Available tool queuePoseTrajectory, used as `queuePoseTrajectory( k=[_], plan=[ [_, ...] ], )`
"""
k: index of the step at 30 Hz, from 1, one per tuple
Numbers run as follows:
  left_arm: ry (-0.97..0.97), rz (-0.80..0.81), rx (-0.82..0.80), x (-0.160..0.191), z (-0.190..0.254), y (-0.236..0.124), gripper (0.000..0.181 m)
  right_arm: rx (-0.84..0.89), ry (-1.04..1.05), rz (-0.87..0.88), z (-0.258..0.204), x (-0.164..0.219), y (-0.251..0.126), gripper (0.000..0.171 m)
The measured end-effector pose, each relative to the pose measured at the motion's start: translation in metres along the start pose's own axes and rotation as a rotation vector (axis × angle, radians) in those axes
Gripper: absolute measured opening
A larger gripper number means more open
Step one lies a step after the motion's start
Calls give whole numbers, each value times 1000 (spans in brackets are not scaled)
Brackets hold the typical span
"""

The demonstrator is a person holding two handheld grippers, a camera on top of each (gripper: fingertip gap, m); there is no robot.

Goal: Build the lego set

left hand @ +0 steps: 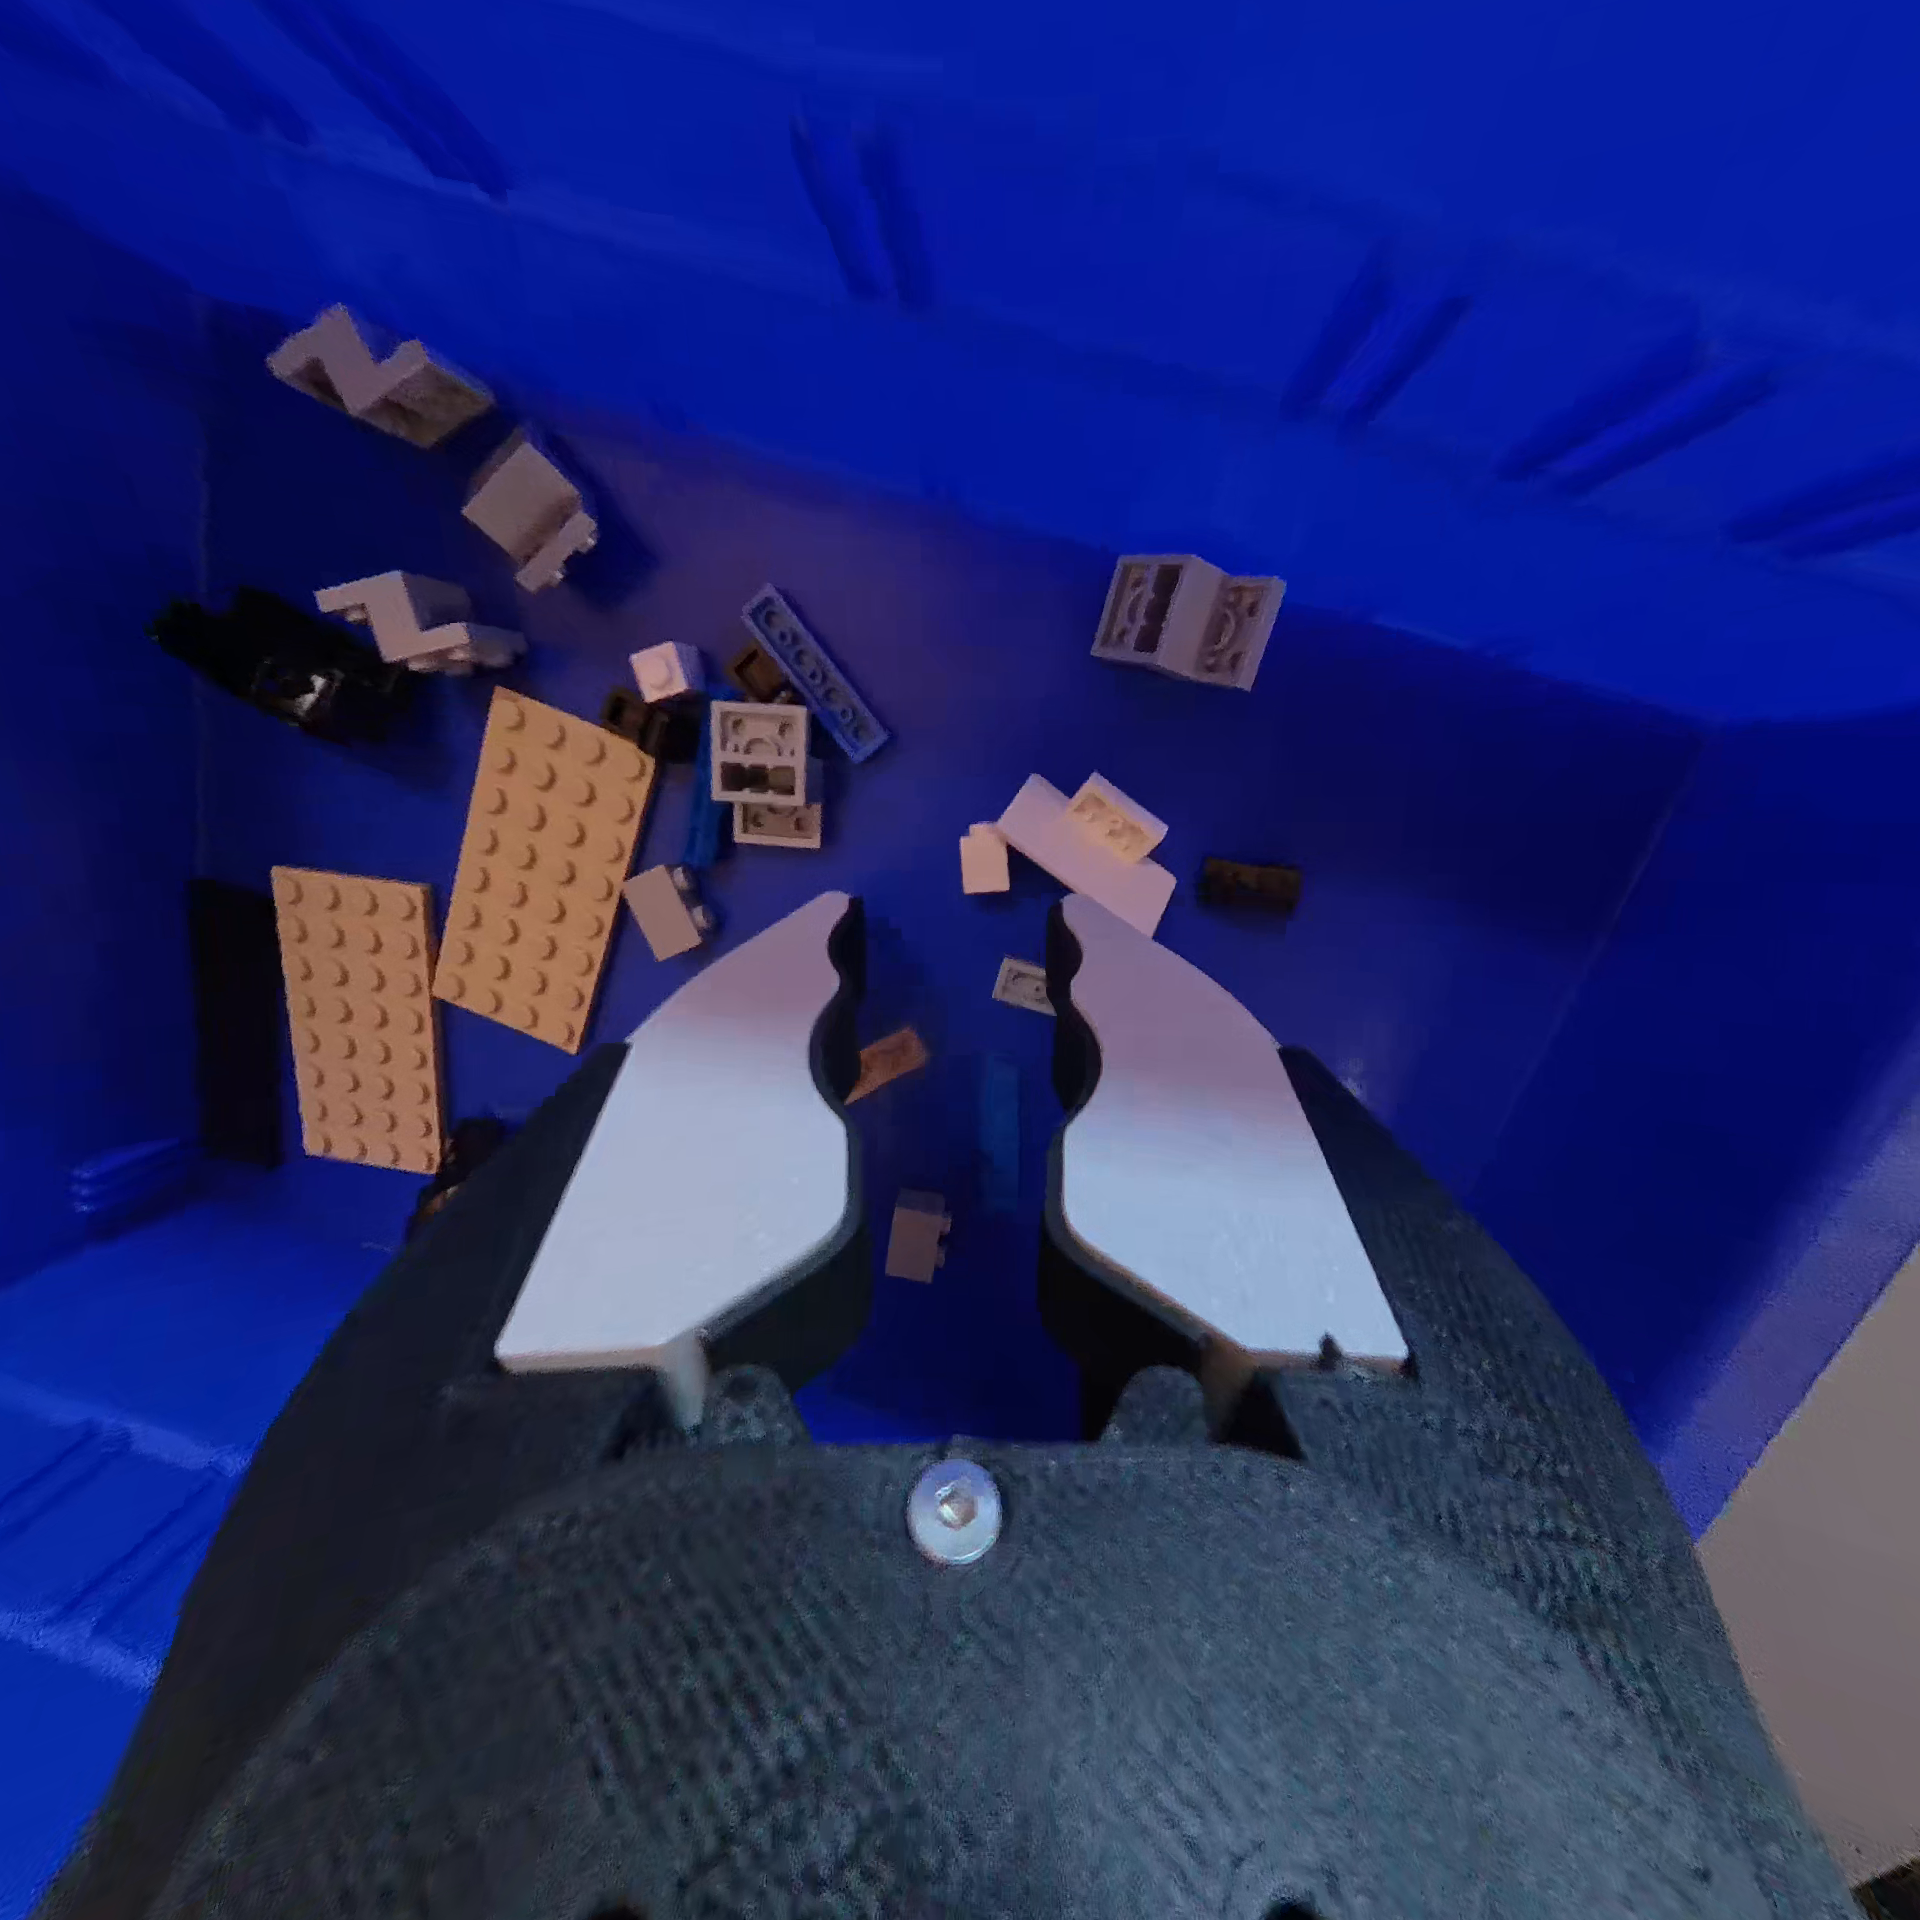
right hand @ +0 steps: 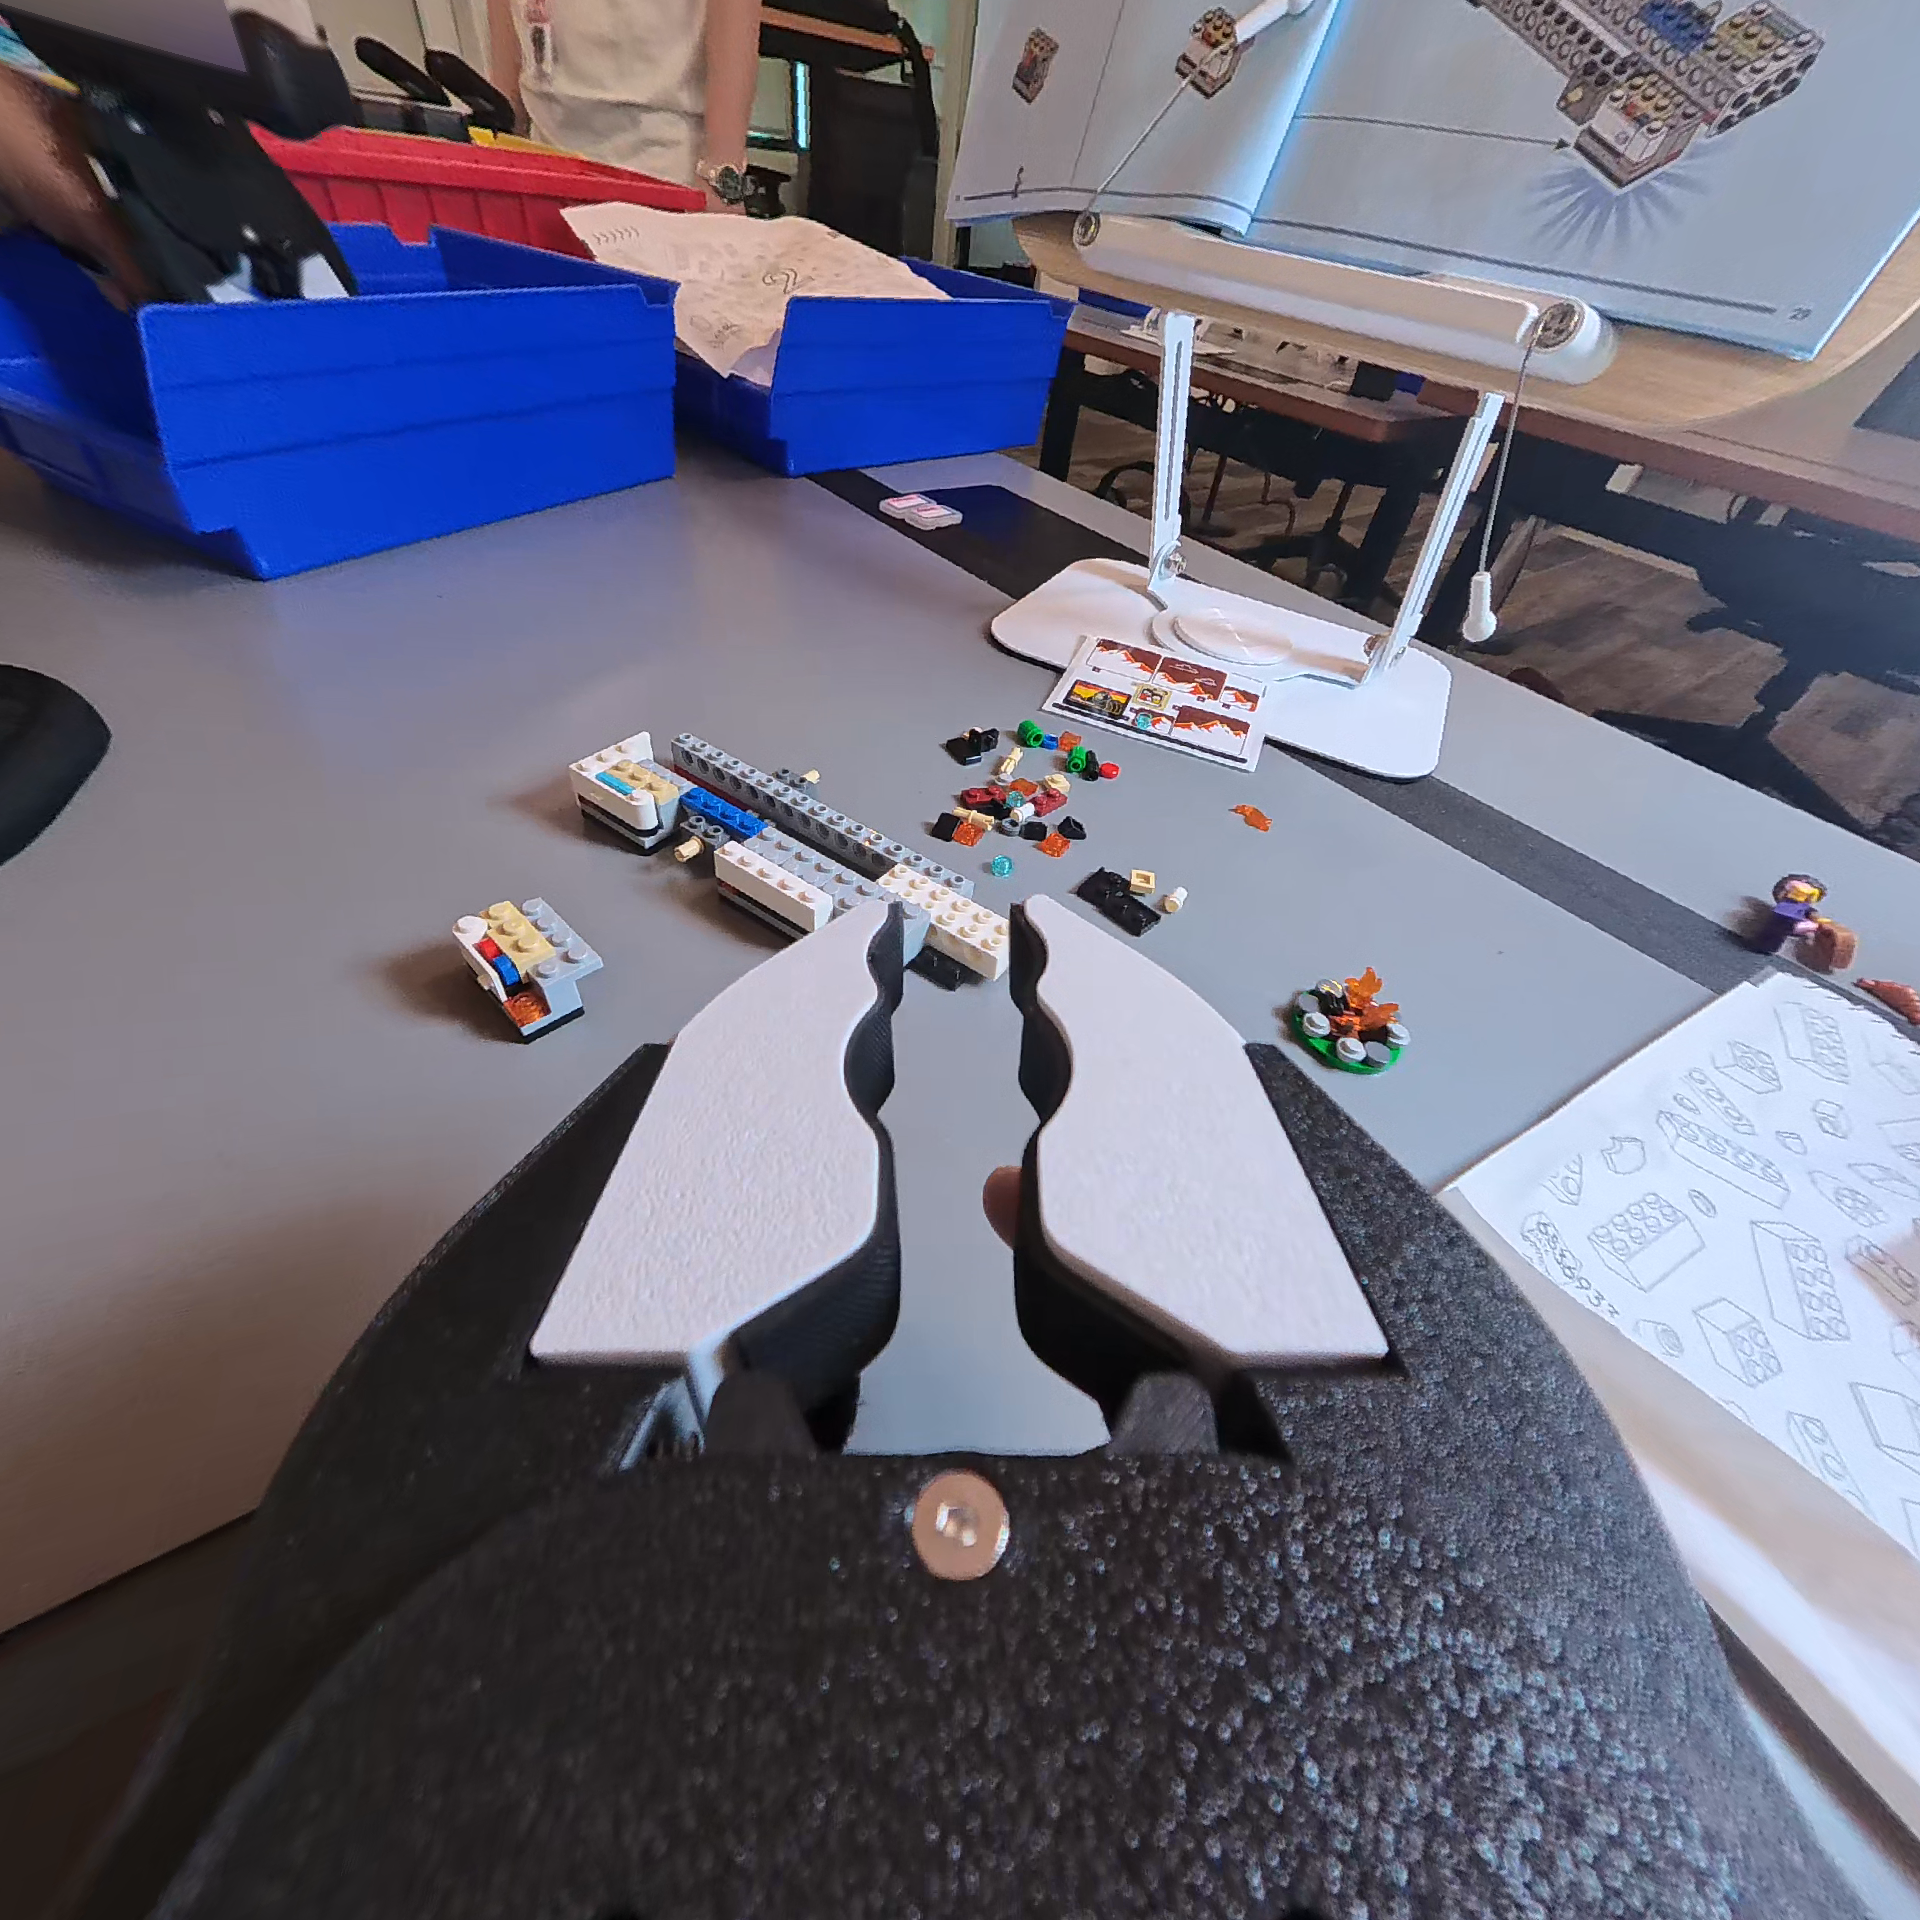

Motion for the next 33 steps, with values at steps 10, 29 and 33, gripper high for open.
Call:
queuePoseTrajectory(
  k=[10,29,33],
  plan=[
    [-17,-55,1,-3,7,1,9,-17,-51,-6,-6,1,-2,18],
    [429,1229,-126,-230,271,-116,8,-540,96,204,-106,-90,-3,19],
    [538,1124,-424,-268,295,-107,8,-479,231,220,-92,-87,-11,21]
  ],
)
Point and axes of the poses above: each gripper's, where its closed fingertips meet, y out along the fingers, x out of its underside, z = x × y across the jaws, the point moved 4 cm from there along -y, back along the fingers, and after that the axes turned 8 degrees about -z, right-handed, at the moved point
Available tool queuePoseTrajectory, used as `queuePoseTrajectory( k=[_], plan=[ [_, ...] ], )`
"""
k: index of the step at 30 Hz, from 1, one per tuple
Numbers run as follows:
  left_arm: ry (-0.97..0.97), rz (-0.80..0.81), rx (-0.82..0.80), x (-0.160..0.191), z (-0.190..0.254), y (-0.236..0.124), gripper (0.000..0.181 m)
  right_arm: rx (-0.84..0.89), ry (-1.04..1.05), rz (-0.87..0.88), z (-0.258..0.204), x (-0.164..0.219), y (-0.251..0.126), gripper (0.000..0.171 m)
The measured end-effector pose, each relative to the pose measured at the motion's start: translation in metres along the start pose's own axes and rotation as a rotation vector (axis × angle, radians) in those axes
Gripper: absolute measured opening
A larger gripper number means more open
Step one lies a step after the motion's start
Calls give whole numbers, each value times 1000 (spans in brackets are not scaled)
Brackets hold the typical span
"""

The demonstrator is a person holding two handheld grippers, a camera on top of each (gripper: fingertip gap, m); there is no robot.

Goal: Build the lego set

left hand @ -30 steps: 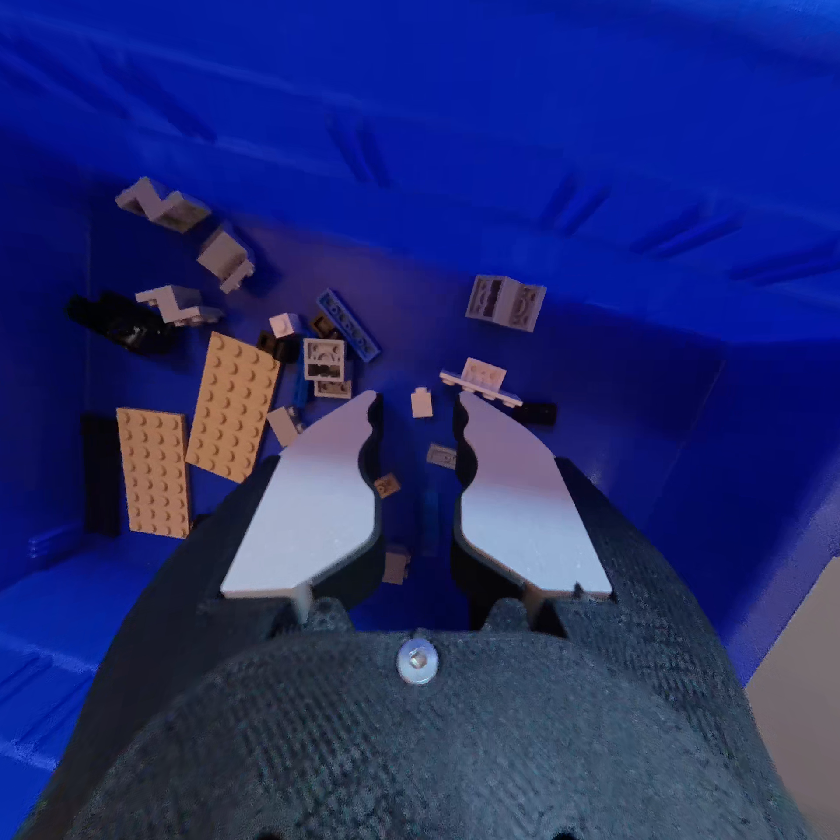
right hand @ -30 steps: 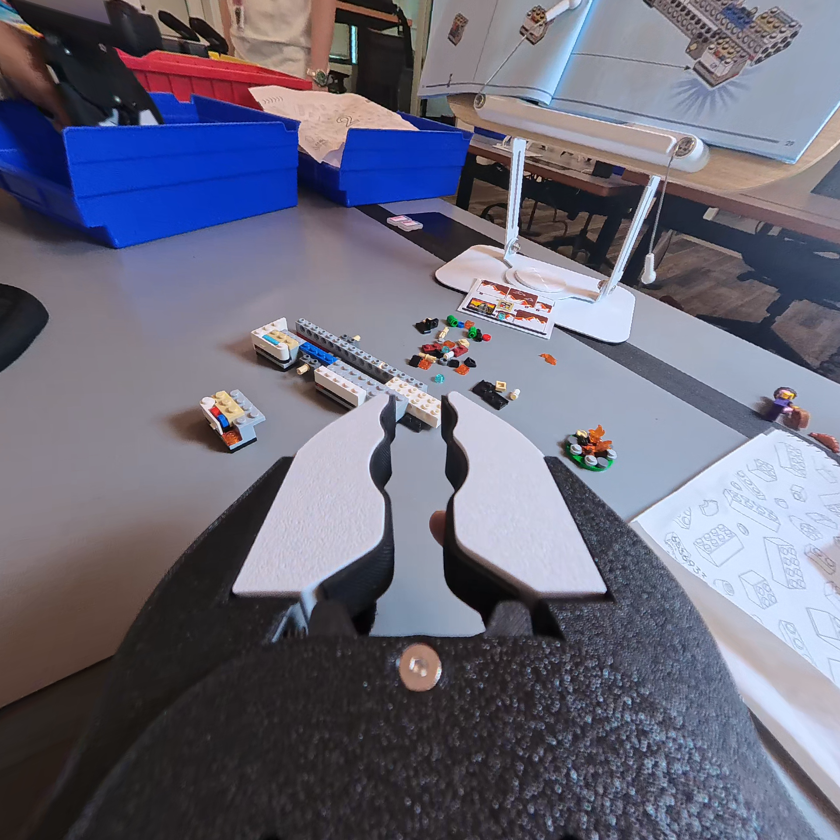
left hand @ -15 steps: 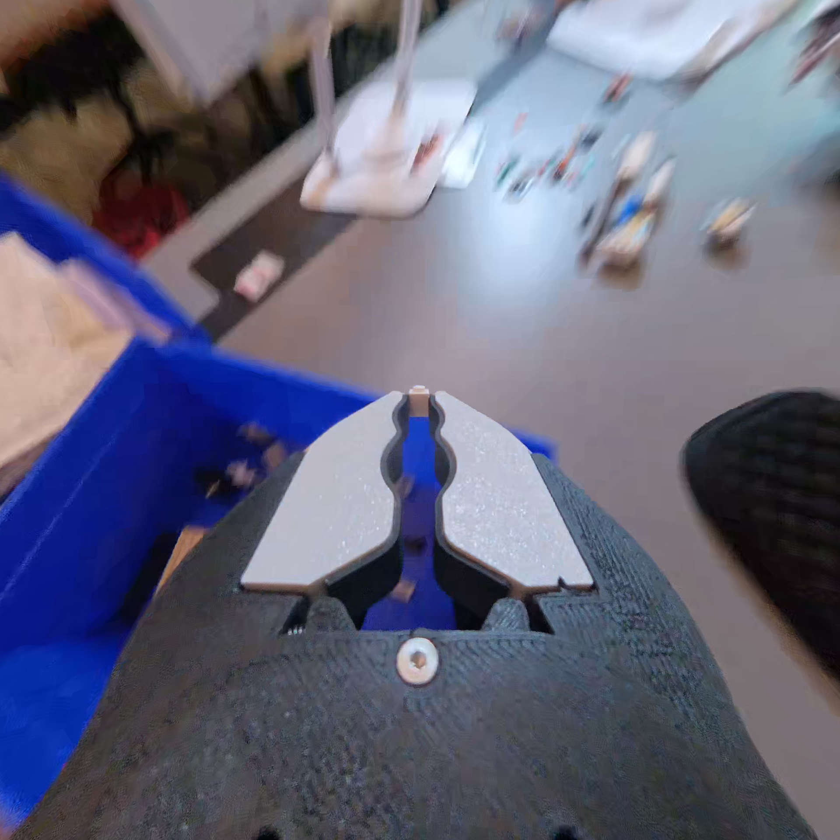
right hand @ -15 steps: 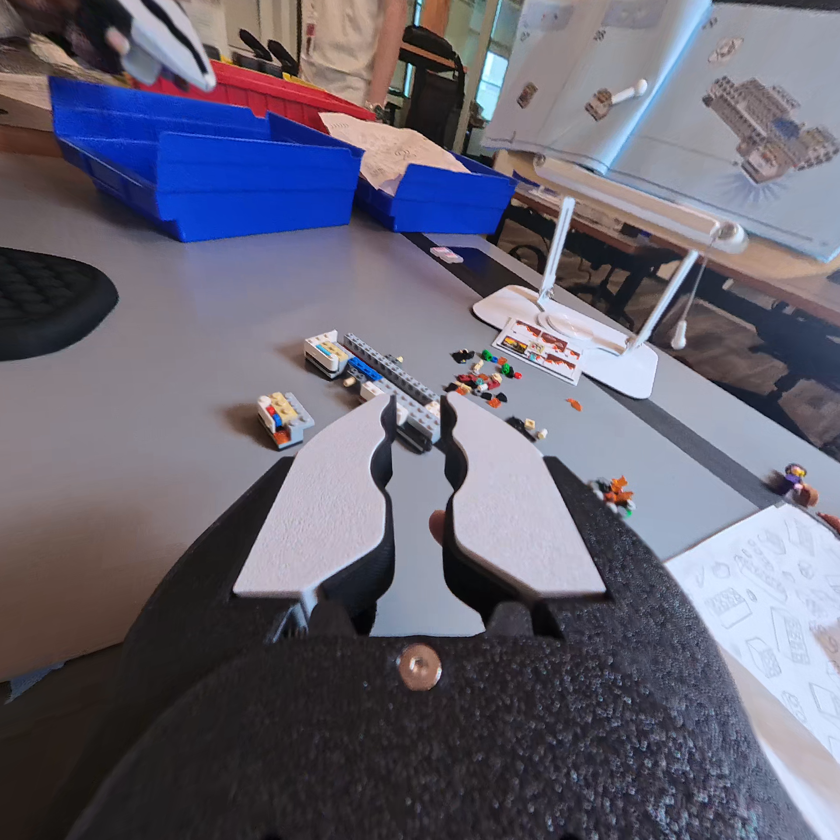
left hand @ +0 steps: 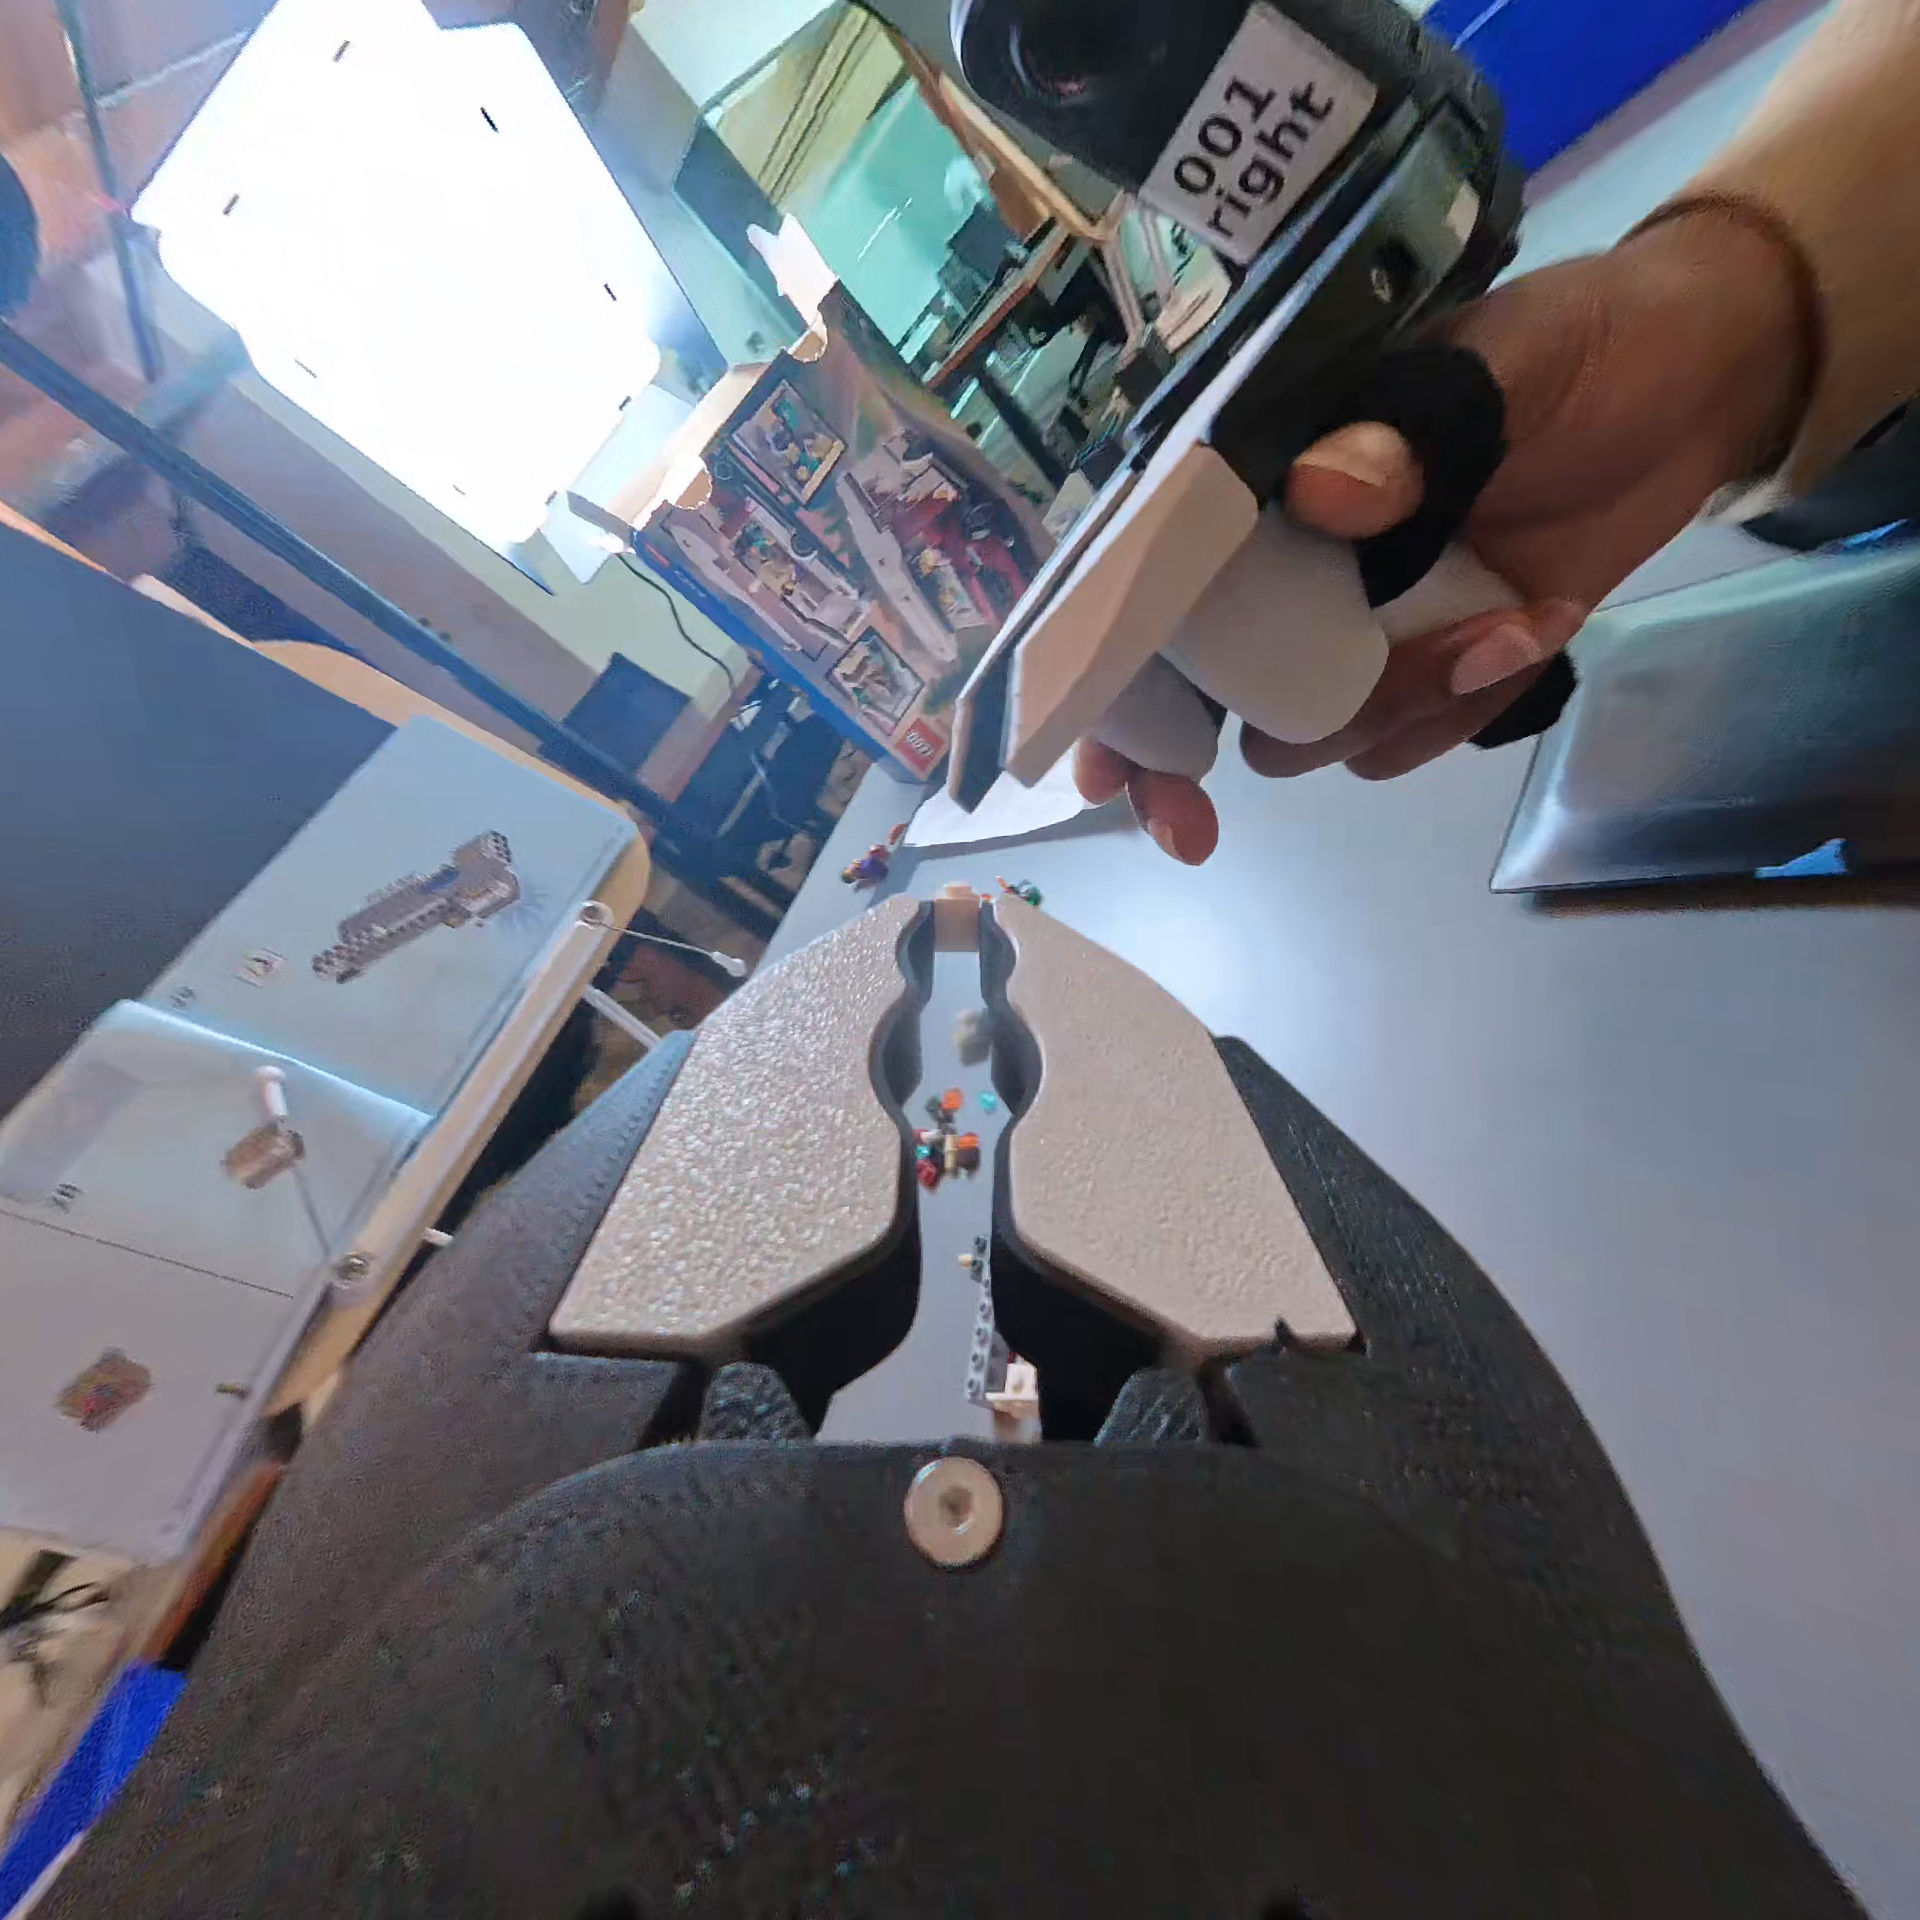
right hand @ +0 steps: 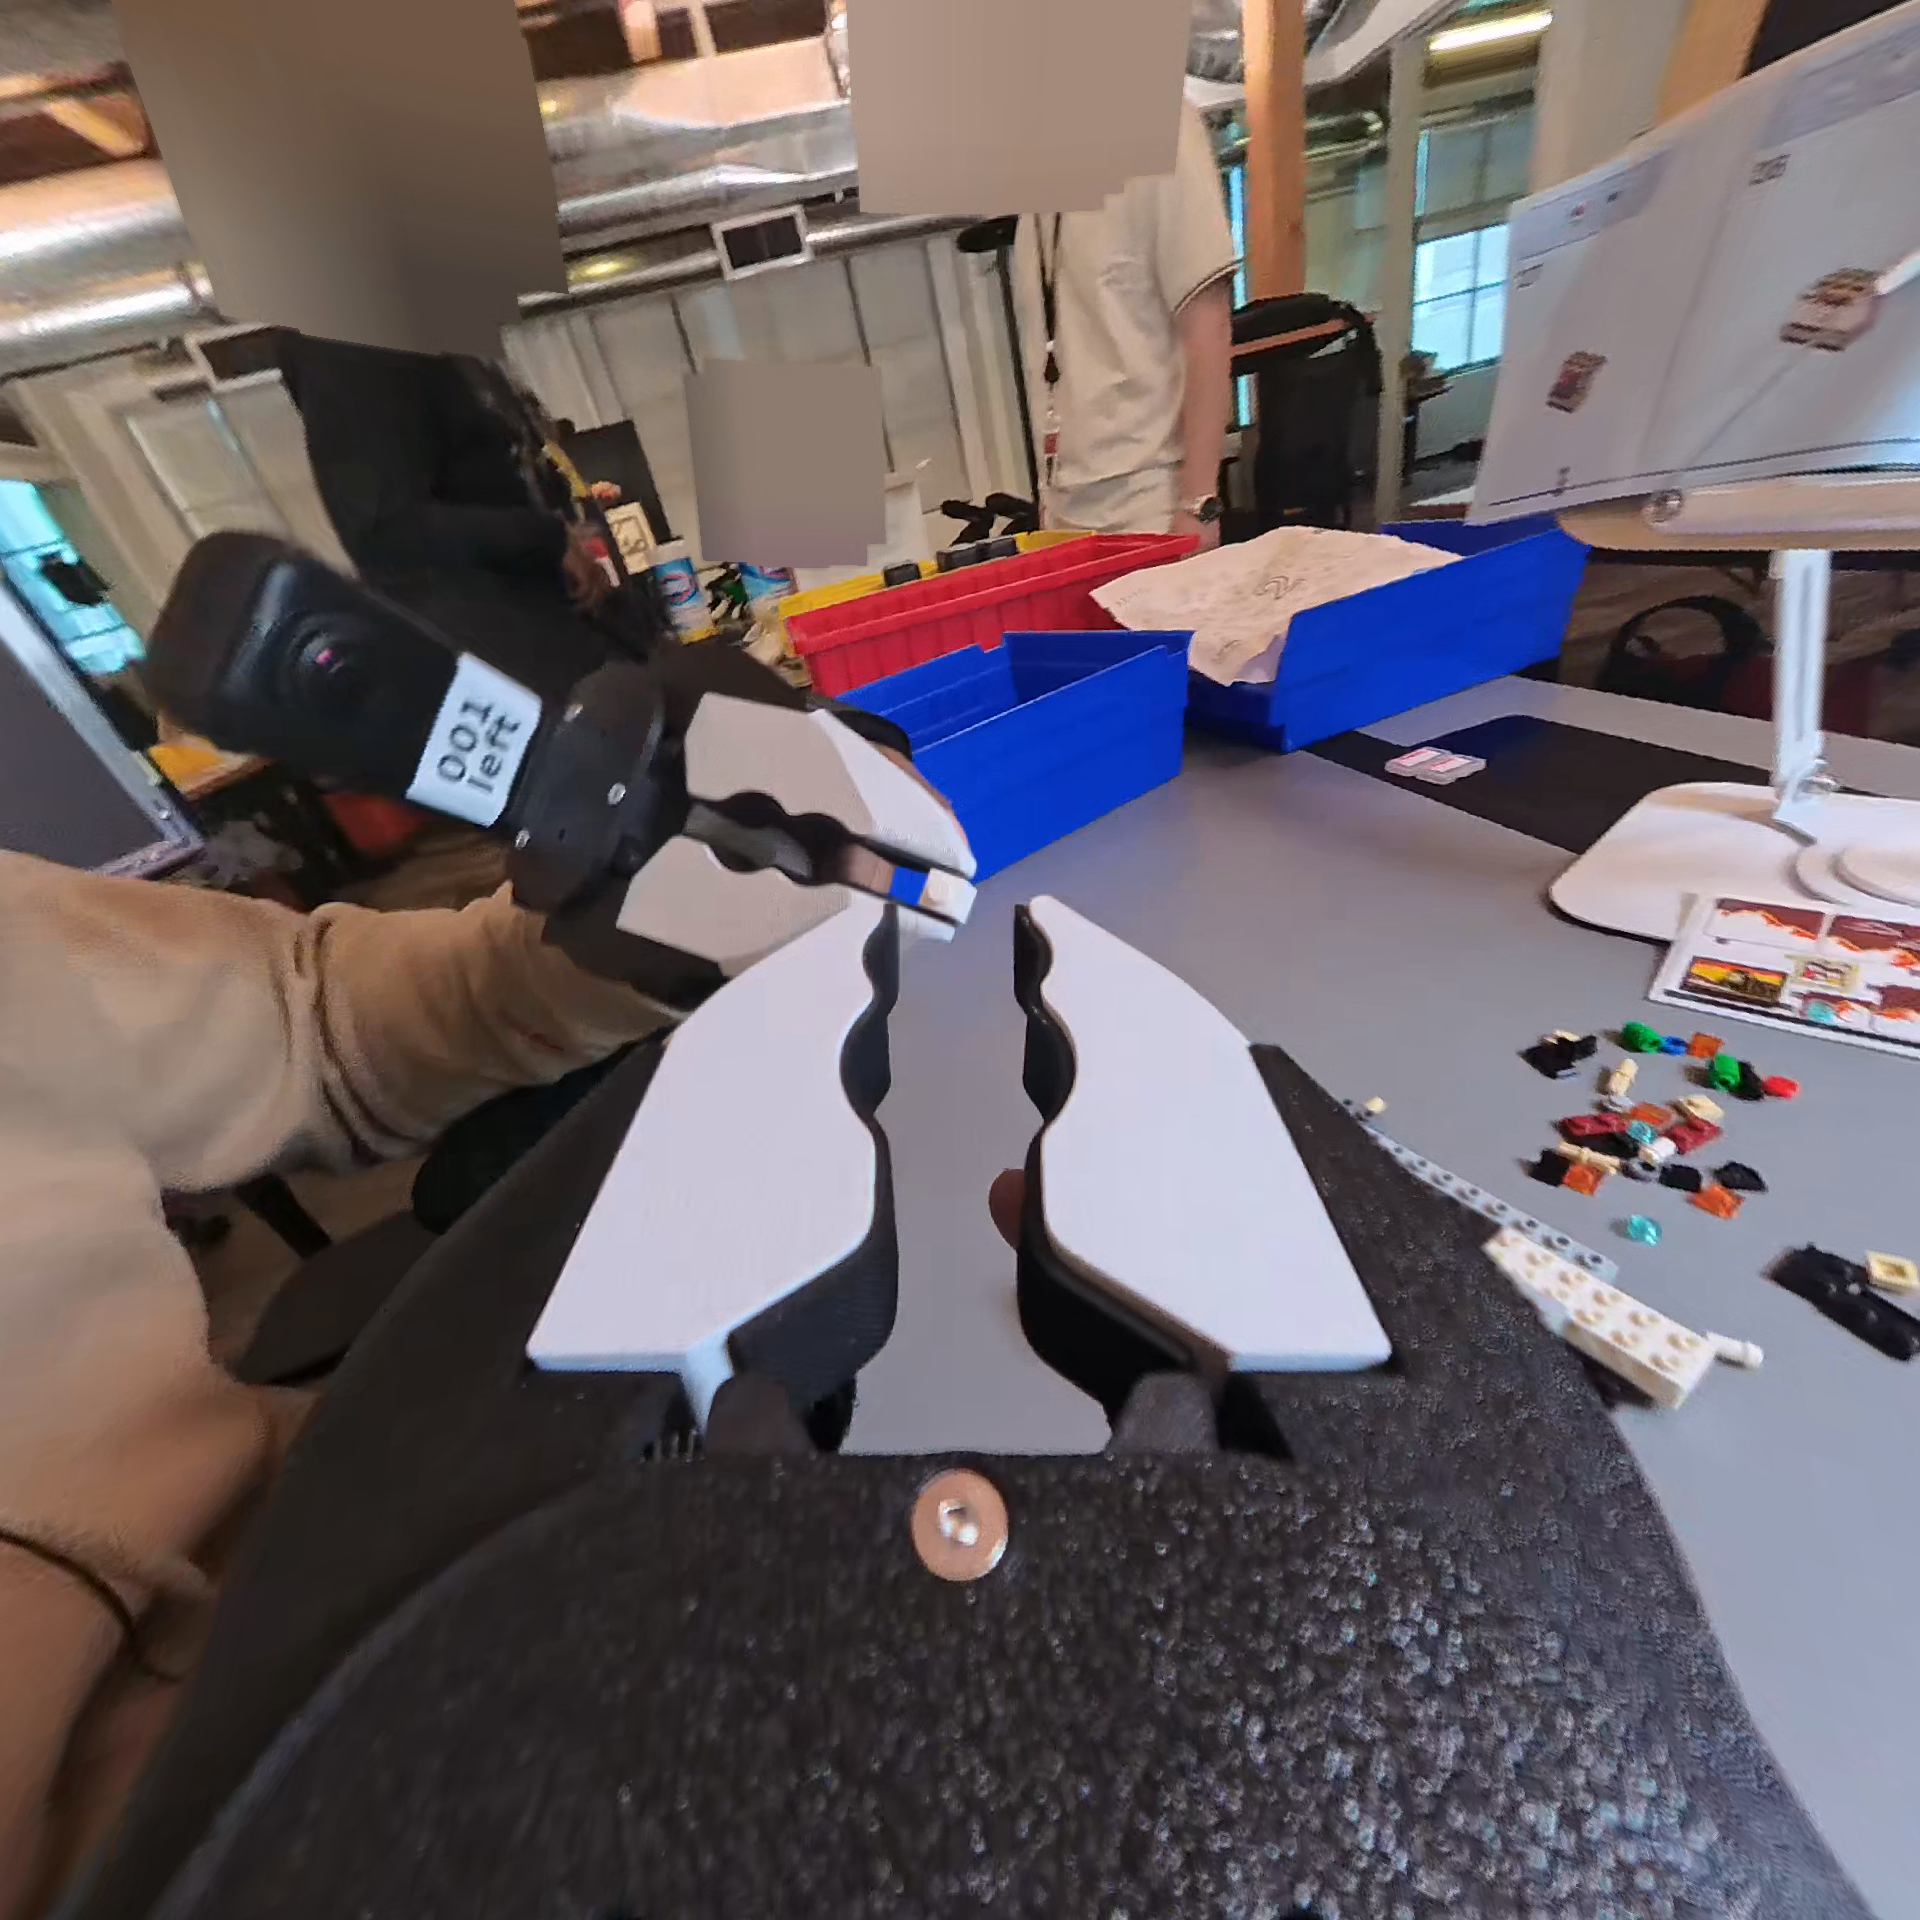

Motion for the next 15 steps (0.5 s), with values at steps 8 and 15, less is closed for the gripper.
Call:
queuePoseTrajectory(
  k=[8,15],
  plan=[
    [146,-88,-111,-3,17,18,8,52,29,-88,4,12,4,16],
    [208,-122,-112,6,24,19,8,42,64,-144,10,23,12,9]
  ],
)
Point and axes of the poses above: each gripper's, where its closed fingertips meet, y out along the fingers, x out of its underside, z = x × y across the jaws, the point moved 4 cm from there along -y, back along the fingers, and after that the axes turned 8 degrees about -z, right-handed, at the moved point
